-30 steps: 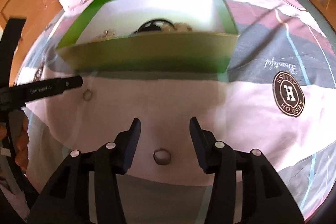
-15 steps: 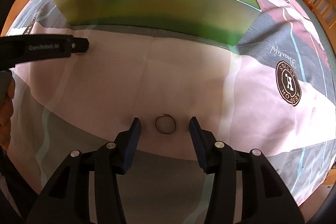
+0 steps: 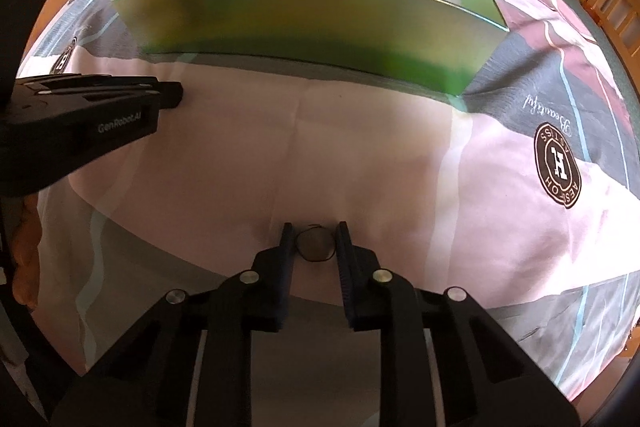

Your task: Organize jewelry

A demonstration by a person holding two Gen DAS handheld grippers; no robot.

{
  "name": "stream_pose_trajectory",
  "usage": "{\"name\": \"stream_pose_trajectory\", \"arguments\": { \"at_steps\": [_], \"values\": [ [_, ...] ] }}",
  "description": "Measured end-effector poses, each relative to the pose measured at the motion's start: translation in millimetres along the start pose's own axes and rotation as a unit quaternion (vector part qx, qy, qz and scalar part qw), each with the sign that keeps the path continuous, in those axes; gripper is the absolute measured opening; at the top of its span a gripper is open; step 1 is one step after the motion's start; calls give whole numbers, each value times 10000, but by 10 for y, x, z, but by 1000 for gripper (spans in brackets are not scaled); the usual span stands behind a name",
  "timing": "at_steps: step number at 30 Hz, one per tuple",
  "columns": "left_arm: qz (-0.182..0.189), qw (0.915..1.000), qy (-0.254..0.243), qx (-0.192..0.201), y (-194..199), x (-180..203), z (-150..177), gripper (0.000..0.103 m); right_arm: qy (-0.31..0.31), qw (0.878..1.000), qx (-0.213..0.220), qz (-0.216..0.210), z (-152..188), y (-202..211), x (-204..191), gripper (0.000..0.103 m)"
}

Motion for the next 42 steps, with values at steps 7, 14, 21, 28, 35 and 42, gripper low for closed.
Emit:
{"name": "stream_pose_trajectory", "arguments": {
  "at_steps": [7,14,21,28,35,42],
  "values": [
    [39,10000,35,-17,78,-89,35,21,-133,9998,167,-56,-51,9,27,21],
    [61,9999,90,28,99,-104,-3,21,-158,9995,241,-95,-104,32,35,21],
    [108,9997,166,150,198,-140,-10,21,-184,9994,278,-101,-83,41,118,21],
    [59,9993,236,268,264,-184,-6,21,-234,9990,369,-107,-87,60,124,21],
    [36,9990,256,359,313,-205,-28,21,-174,9987,459,-119,-92,98,126,21],
    [44,9993,187,310,297,-170,-10,21,-163,9989,415,-116,-105,74,109,21]
  ]
}}
Point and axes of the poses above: each gripper's, at about its wrist camera, not at the fingertips, and y roughly against the way its jaws point, x to its right, z to its underside, the point moved 2 cm from there along -y, roughly the way its jaws point, and after that the axes turned 1 degree about z, right-handed, at the moved point
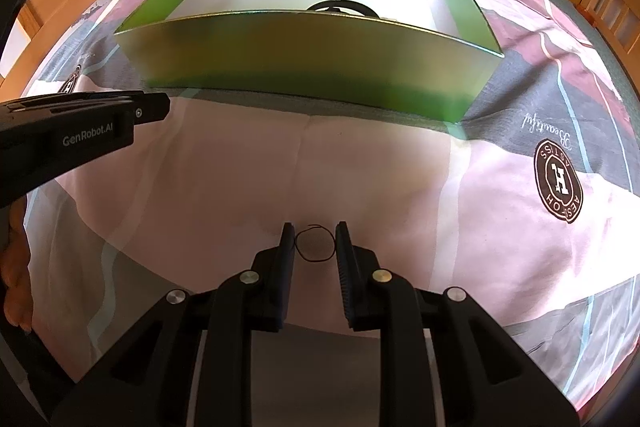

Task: Organize jewelry
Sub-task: 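Lift the gold ring with the left gripper while the right lifts the dark ring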

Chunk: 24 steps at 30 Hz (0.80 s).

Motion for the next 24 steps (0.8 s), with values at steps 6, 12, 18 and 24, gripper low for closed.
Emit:
{"name": "stream_pose_trajectory", "arguments": {
  "at_steps": [6,12,18,24],
  "values": [
    [10,10000,2,-20,-16,-8,-14,21,27,10000,-34,0,-19,-48,-33,21],
    [17,10000,1,-13,-11,-7,-21,21,10,10000,-13,5,-35,-58,-32,21],
    [208,9995,53,245,115,-22,-58,21,6,10000,32,-13,-25,-39,-34,21],
    [191,9991,-55,377,178,22,-83,21,63,10000,62,-31,-9,-31,-60,21]
  ]
}}
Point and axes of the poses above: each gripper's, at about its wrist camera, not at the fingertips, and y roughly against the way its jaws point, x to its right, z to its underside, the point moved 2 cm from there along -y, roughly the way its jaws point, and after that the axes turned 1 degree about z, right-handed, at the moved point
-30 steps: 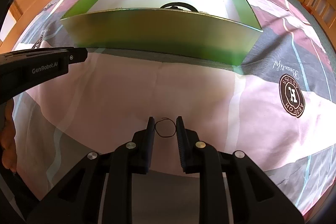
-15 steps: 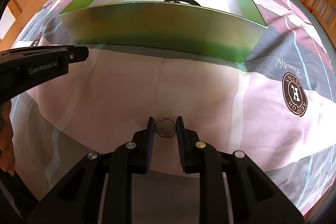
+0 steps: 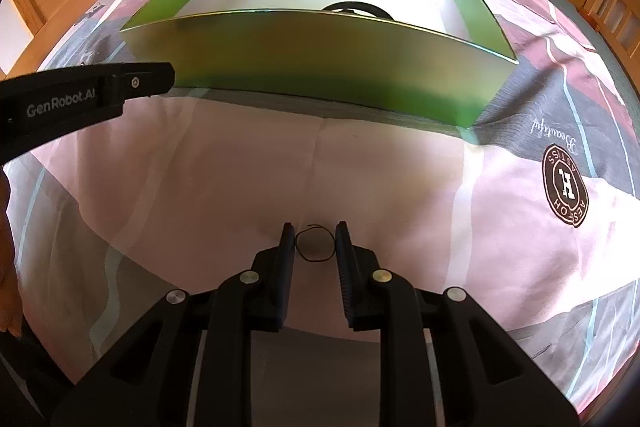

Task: Organize jewelry
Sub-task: 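Lift the gold ring with the left gripper while the right lifts the dark ring, then carry both rings into the green box and open both grippers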

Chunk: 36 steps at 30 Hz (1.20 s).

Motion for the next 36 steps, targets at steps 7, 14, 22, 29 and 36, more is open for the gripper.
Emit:
{"name": "stream_pose_trajectory", "arguments": {
  "at_steps": [7,14,22,29,36],
  "values": [
    [-16,10000,24,2,2,-7,9,21,-14,10000,39,1,10,32,11,21],
    [-9,10000,27,6,4,-23,8,21,11,10000,38,7,22,46,-3,21],
    [173,9946,200,1008,429,-78,-145,21,-216,9984,517,-93,-192,332,110,21],
    [34,9870,-124,1599,621,-37,-523,21,-552,9837,1654,-432,-806,754,253,21],
    [88,9918,262,1249,244,-230,-785,21,-899,9879,1221,-318,-1194,274,394,22]
  ]
}}
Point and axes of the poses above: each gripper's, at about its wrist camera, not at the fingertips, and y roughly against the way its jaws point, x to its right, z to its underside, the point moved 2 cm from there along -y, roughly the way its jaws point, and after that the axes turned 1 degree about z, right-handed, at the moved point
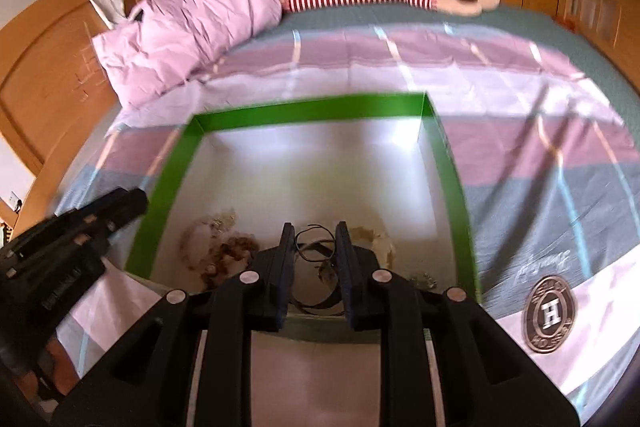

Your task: Organize jewelry

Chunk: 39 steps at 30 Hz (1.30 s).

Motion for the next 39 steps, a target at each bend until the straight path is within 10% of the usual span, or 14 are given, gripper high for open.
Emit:
{"name": "stream_pose_trajectory", "arguments": {
  "at_steps": [8,11,21,39],
  "values": [
    [-282,9985,49,-470,-370,-49,88,27,77,9996,-168,221,90,-180,36,25],
    [-261,9985,196,-442,-301,-72,88,71,81,9995,-32,303,85,-126,30,63],
    [-333,9994,47,21,165,-28,-4,92,198,9953,684,649,132,270,37,98],
    [-213,9997,-58,-74,244,33,199,100,516,9945,433,808,165,283,-3,102]
  ]
}}
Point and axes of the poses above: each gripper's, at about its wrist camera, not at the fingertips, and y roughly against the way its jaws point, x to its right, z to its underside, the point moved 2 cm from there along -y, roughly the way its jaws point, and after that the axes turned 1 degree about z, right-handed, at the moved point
